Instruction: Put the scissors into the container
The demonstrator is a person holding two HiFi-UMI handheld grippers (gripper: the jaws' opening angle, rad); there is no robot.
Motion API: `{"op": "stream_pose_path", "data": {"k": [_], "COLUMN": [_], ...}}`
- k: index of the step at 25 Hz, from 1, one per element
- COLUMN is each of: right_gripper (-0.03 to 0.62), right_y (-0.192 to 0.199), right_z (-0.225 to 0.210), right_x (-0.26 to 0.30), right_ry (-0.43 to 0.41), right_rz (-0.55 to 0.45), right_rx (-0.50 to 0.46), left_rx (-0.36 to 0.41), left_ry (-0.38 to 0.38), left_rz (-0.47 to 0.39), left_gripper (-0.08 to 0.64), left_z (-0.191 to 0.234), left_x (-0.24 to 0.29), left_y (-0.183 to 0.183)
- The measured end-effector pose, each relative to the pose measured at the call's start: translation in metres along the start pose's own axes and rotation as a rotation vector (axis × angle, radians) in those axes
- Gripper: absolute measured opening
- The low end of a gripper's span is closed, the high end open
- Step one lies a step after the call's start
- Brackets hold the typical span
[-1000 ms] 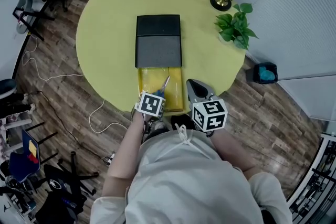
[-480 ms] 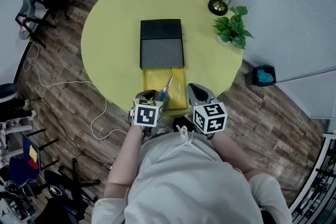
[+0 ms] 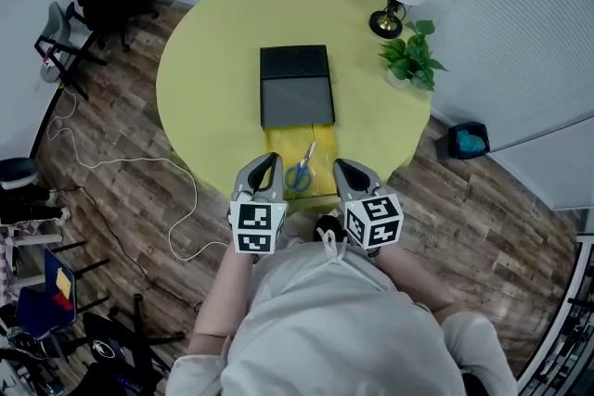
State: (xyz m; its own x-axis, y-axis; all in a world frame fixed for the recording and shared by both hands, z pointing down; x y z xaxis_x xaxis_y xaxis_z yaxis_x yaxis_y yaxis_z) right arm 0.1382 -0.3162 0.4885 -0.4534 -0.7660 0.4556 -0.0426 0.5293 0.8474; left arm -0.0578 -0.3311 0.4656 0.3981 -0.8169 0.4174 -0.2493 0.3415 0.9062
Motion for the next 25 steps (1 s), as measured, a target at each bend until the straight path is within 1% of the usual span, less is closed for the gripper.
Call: {"op": "stream_pose_path", "data": {"k": [1,3,6,9,15,20,25], "right_gripper": [0.001,0.001,0.0,0.0,0.0,0.0,0.0], "right_y": [0.0,0.001,0.001,-0.002,-0.006,-0.006,-0.007], "right_z": [0.003,0.011,0.019,0.02,0.027,0.03,0.033], "right_x": [-0.001,-0.004,-0.006,-0.007,-0.009,-0.009,-0.008], "right_ry": [0.004,0.011,0.035,0.056,0.059,0.059,0.054], "right_rz": [-0.008,-0.016,-0.021,-0.03,-0.04,-0.045,-0.048], "right_rx": [-0.003,-0.008,-0.023,-0.036,-0.054,-0.064,-0.077], "left_rx": [0.001,-0.023,-0.058,-0.057,-0.064,-0.045,-0.038], "left_ry": [-0.003,-0.005,-0.004,-0.004,-0.002,0.005,0.018], "left_rz": [-0.032,-0.08,-0.124,-0.131,-0.154,-0.128,-0.131], "left_gripper": [0.006,0.006,0.006,0.006,0.006,0.006,0.006], "left_z": [0.002,0.006,0.011,0.011,0.012,0.011,0.009], "left_x": [-0.005,-0.017,-0.026,-0.027,-0.034,-0.034,-0.035], "left_y": [-0.002,-0.006,-0.008,-0.009,-0.013,-0.01,-0.01]}}
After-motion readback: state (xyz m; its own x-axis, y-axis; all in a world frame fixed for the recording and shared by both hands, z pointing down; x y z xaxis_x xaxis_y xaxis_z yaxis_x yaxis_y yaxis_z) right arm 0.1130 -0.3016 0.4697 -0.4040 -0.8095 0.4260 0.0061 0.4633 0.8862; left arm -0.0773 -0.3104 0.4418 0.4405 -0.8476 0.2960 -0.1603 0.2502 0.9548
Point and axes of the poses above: the fingertips, and each gripper's own axes: x forward along the fingers, z to its left, y out of its underside, the point moved 8 cm from there along -x, backward along the fingers, and after that the axes turned 4 degrees about x, right-handed, at the moved point
